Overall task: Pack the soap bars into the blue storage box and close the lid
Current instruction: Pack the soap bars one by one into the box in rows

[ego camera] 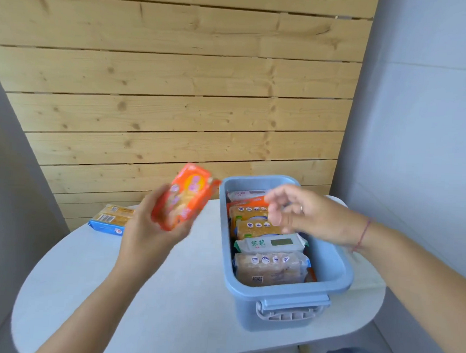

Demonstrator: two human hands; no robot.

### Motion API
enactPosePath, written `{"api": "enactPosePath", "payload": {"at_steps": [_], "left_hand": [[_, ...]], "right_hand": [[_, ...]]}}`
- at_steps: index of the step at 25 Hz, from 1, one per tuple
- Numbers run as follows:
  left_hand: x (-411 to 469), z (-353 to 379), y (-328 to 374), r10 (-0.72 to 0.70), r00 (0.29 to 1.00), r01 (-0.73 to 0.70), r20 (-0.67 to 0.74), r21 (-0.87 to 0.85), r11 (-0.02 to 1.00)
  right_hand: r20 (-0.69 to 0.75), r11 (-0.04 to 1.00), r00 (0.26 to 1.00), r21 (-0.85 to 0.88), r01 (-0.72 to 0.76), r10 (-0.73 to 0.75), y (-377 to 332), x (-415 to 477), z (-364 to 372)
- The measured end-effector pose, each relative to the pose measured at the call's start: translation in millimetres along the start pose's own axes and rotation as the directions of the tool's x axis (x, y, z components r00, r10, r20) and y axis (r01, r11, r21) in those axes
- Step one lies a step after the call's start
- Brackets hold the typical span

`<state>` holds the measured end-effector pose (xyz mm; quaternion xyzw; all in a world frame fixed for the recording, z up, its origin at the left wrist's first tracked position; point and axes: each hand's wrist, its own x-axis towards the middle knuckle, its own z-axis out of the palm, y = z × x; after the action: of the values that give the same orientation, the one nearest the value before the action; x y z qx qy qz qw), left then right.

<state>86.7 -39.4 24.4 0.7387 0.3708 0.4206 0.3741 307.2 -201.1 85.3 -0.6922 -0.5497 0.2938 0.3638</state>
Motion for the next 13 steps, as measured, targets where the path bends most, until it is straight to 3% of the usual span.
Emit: {"api": "enactPosePath", "payload": {"at_steps": [2, 4, 6, 9, 13], "left_hand": [[-10, -1, 41, 0.265, 0.946, -0.278, 0.184, 0.044, 0.960], [-23, 11, 71, 0.456, 0.790, -0.519, 0.409, 0.051, 0.854], [-31, 30, 82, 0.516, 0.649, -0.622, 0.559, -0.002, 0.783], [-25, 43, 72, 0.353, 0.652, -0.439, 0.672, -0.045, 0.897], [-8, 45, 41, 0.070, 0.605, -0.384, 0.794, 0.213, 0.898]], "right_hand": [[-0.038, 0.965, 0.997, 0.255, 0.067, -0.060, -18, 1, -5], [0.006, 0.969, 0.997, 0.238, 0.069, -0.072, -28, -4, -12], [0.142, 0.992, 0.990, 0.127, -0.005, -0.013, -25, -11, -17], [0.150, 0.997, 0.987, -0.042, -0.060, 0.066, -7, -23, -23], [0.121, 0.996, 0.990, -0.065, -0.067, 0.075, -2, -29, -20]]}}
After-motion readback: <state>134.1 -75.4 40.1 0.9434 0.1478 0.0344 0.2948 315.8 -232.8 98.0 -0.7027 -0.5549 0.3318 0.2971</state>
